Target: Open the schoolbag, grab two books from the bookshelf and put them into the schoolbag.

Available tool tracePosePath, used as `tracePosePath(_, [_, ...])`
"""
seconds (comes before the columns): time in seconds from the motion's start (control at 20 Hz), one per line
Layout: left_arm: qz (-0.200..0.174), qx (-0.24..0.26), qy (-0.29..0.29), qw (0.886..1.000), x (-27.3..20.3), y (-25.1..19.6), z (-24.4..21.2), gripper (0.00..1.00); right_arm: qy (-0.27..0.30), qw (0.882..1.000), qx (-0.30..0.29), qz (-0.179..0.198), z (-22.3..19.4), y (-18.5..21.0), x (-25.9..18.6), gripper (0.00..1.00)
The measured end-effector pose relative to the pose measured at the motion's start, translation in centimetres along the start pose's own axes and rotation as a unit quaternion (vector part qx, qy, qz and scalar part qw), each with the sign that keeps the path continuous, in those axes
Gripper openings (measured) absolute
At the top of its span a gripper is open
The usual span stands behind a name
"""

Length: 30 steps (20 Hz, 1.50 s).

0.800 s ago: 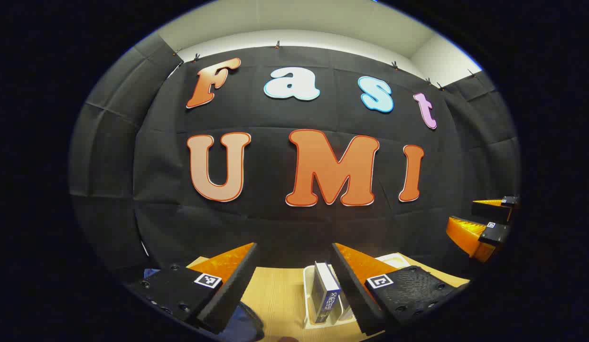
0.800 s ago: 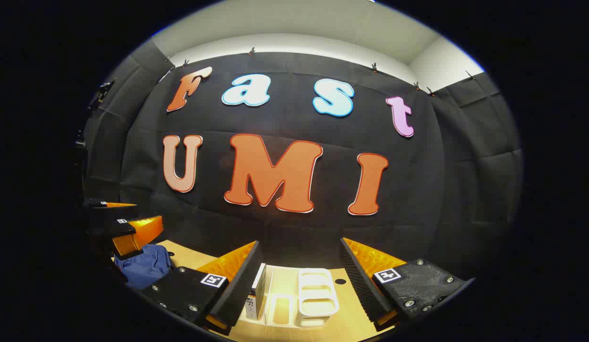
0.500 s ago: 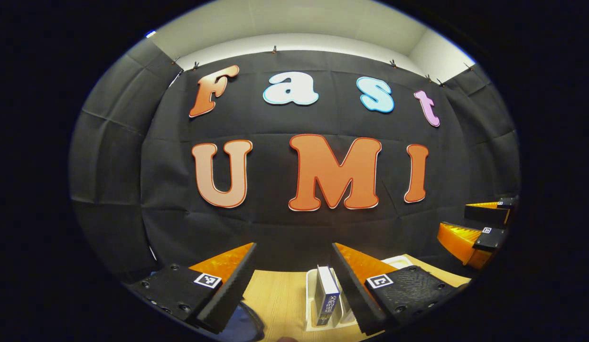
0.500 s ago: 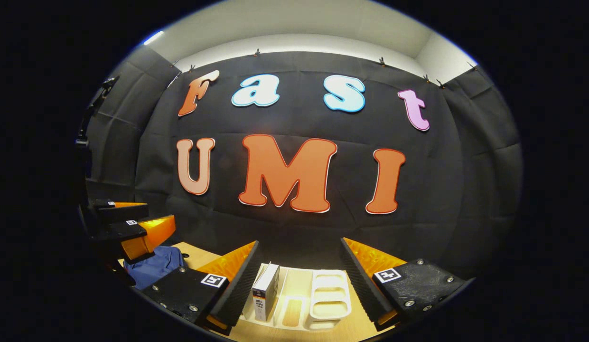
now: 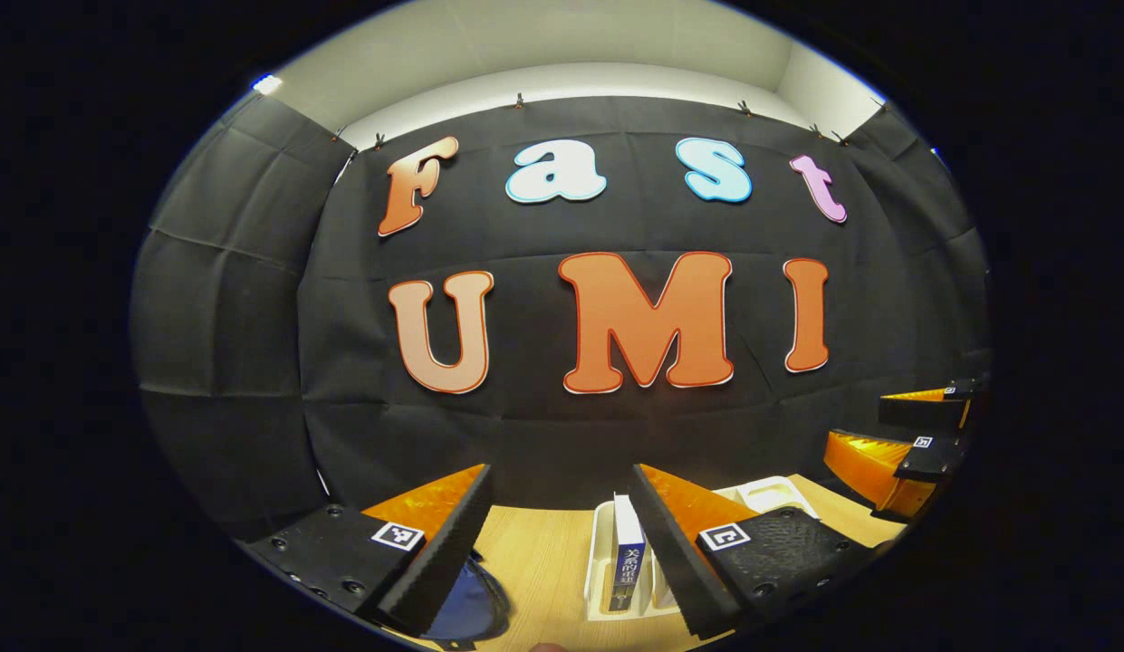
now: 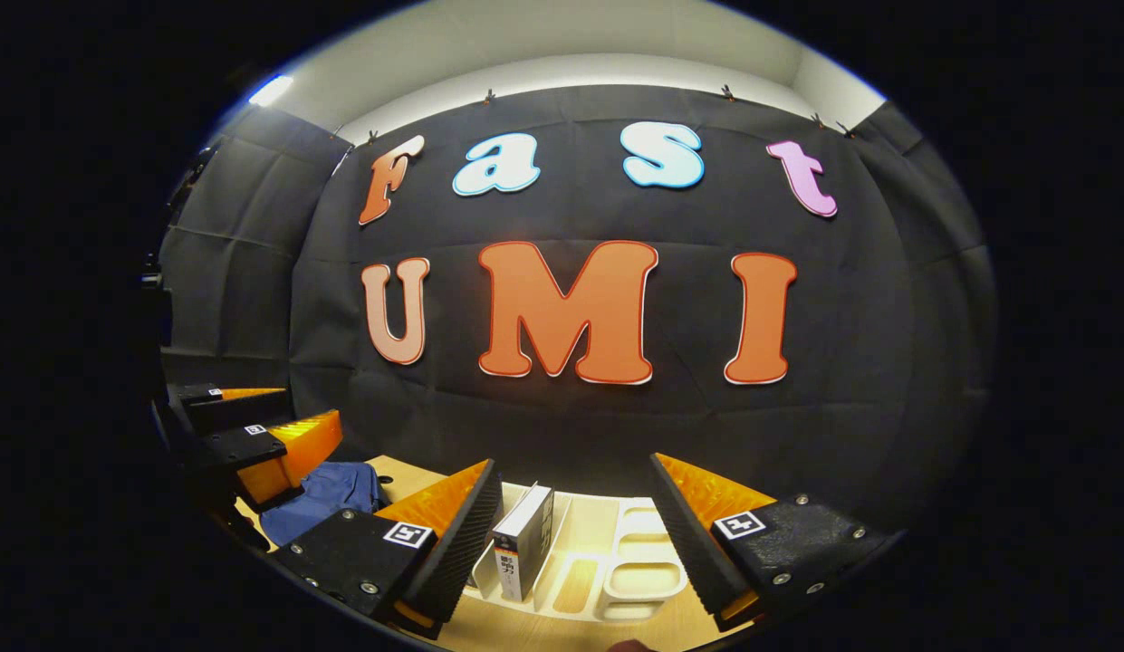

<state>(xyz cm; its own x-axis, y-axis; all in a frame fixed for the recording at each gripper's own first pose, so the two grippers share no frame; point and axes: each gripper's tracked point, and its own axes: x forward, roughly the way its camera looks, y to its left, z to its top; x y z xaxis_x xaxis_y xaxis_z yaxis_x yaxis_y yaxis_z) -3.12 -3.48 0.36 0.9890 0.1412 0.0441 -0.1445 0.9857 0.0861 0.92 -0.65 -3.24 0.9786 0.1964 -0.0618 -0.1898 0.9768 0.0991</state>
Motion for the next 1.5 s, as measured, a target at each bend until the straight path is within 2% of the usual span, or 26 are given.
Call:
tracePosePath(0.25, [-0.034,-0.001,-0.009,0.999,1.4,1.4,0.3,0.94,-0.021,0.999,0.001,-0.046,1.4,0.8,0.1,0.97])
tracePosePath(0.45, [-0.042,-0.003,-0.015,0.999,1.9,3.8,0.7,0.94,-0.028,0.997,-0.002,-0.067,2.4,2.8,0.1,0.97])
tracePosePath(0.6, [-0.046,-0.011,-0.006,0.999,1.9,5.5,0.3,0.93,-0.026,0.998,-0.008,-0.065,2.4,4.7,0.4,0.97])
tracePosePath(0.95, [-0.019,-0.021,-0.006,1.0,1.9,9.8,-0.1,0.93,-0.005,0.999,-0.012,-0.048,1.8,7.9,1.8,0.97])
tracePosePath(1.2, [-0.01,-0.02,-0.009,1.0,2.3,11.3,0.3,0.93,-0.001,0.999,-0.02,-0.037,1.7,9.2,2.8,0.97])
tracePosePath(1.5, [-0.017,-0.022,-0.009,1.0,2.6,11.2,-0.2,0.93,-0.001,0.999,-0.029,-0.031,1.5,10.0,3.2,0.97])
